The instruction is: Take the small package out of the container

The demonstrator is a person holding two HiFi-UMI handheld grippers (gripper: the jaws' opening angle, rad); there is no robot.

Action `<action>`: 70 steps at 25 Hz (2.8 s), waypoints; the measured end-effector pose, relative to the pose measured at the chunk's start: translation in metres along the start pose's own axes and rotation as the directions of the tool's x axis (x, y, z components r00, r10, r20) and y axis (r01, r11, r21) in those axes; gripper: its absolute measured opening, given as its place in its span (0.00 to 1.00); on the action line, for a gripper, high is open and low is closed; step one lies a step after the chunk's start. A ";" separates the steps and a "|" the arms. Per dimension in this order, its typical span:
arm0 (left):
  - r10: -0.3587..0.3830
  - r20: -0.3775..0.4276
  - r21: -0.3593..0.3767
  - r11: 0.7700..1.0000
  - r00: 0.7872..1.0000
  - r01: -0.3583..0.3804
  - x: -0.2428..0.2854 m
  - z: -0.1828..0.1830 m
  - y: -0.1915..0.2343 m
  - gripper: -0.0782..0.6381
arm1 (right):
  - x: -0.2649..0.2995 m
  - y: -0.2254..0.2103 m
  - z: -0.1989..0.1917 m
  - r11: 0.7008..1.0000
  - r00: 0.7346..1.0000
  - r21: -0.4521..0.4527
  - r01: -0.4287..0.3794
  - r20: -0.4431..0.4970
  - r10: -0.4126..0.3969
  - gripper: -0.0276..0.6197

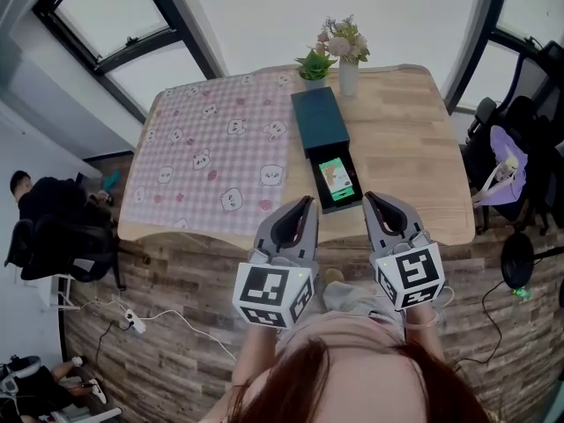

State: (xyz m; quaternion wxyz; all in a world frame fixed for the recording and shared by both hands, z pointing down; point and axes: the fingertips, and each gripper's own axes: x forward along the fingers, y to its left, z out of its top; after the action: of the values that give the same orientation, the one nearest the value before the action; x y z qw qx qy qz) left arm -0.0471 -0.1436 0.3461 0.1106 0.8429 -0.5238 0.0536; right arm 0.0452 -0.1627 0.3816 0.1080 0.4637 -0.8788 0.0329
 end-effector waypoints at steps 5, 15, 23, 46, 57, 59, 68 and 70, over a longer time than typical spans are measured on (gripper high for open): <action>0.016 -0.006 -0.018 1.000 1.000 -0.016 0.028 0.003 0.012 0.13 | 0.033 -0.014 -0.003 0.999 0.999 -0.005 -0.045 -0.022 0.044 0.05; 0.097 -0.035 -0.067 0.993 0.995 -0.099 0.063 -0.008 0.043 0.13 | 0.089 -0.025 -0.020 0.989 0.985 -0.021 -0.148 -0.090 0.145 0.12; 0.103 -0.078 -0.096 0.989 0.992 -0.110 0.071 -0.023 0.058 0.13 | 0.114 -0.023 -0.051 0.985 0.970 -0.003 -0.172 -0.176 0.168 0.21; -0.065 -0.165 -0.094 0.994 0.984 0.050 0.130 -0.032 0.116 0.13 | 0.189 -0.033 -0.153 0.997 0.901 0.064 -0.032 -0.431 0.056 0.38; -0.099 -0.212 -0.107 0.991 0.972 0.078 0.153 -0.045 0.135 0.13 | 0.210 -0.035 -0.193 0.994 0.836 0.104 -0.012 -0.545 0.067 0.46; -0.100 -0.217 -0.114 0.991 0.971 0.076 0.156 -0.046 0.139 0.13 | 0.213 -0.035 -0.199 0.994 0.821 0.110 -0.008 -0.566 0.069 0.47; -0.107 -0.254 -0.123 0.989 0.961 0.077 0.173 -0.056 0.157 0.13 | 0.223 -0.035 -0.228 0.989 0.752 0.143 0.031 -0.655 0.071 0.51; -0.112 -0.261 -0.125 0.989 0.959 0.081 0.177 -0.058 0.159 0.13 | 0.226 -0.036 -0.232 0.989 0.741 0.142 0.041 -0.668 0.066 0.52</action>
State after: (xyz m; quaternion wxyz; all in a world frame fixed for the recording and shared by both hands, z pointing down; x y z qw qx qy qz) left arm -0.1093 -0.3514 0.4596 0.2304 0.8448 -0.4646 0.1318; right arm -0.0115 -0.3290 0.6563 0.3819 0.4216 -0.7793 0.2629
